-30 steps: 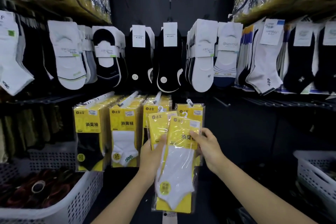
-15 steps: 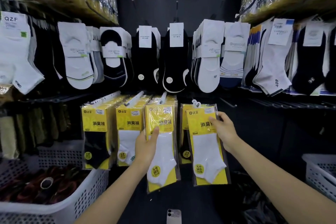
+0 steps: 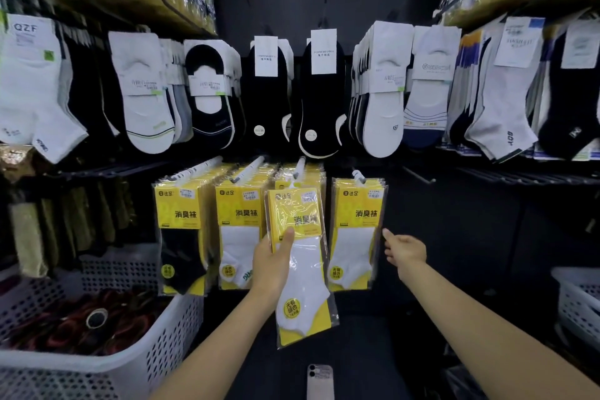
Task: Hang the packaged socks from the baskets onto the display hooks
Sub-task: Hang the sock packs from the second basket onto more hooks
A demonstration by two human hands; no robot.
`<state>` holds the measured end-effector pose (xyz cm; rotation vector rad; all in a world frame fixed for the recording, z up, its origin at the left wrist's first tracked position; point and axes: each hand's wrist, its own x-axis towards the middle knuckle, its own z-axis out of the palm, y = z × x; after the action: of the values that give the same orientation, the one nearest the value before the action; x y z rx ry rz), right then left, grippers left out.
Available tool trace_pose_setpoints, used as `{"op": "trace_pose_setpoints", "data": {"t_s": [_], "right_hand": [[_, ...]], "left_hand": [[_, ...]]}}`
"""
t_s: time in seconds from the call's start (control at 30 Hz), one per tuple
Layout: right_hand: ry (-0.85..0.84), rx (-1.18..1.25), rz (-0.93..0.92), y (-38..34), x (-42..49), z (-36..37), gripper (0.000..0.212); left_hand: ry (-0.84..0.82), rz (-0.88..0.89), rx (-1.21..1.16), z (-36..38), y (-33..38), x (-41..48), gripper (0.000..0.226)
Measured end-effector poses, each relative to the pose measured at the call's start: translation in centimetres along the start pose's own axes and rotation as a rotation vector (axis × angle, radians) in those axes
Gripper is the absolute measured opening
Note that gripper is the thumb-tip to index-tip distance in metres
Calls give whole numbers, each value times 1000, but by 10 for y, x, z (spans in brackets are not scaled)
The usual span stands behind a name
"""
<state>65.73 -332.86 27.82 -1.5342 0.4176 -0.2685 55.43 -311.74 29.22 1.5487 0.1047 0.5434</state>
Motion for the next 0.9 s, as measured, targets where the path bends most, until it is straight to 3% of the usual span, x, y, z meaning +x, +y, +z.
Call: {"op": "trace_pose_setpoints", "data": {"t_s": [0.1, 0.27, 0.4, 0.5, 0.7, 0.9], "right_hand": [[-35, 48, 3, 12, -11, -7, 22], [-381, 59, -133, 1, -50, -10, 21], [-537, 64, -166, -5, -63, -13, 23], [-478, 87, -172, -5, -60, -22, 19], [-162, 137, -226, -14, -39, -40, 15], [-168, 75, -286, -29, -30, -25, 12]], "left_hand": [[-29, -17, -45, 4, -5, -5, 31], [-138, -58, -47, 20, -14, -13, 10], [-268, -37, -18, 42, -14, -20, 11], [-297, -18, -13, 55, -12, -20, 20], [-373, -77, 9, 72, -5, -11, 47], [-349, -68, -1, 78, -3, -3, 50]]}}
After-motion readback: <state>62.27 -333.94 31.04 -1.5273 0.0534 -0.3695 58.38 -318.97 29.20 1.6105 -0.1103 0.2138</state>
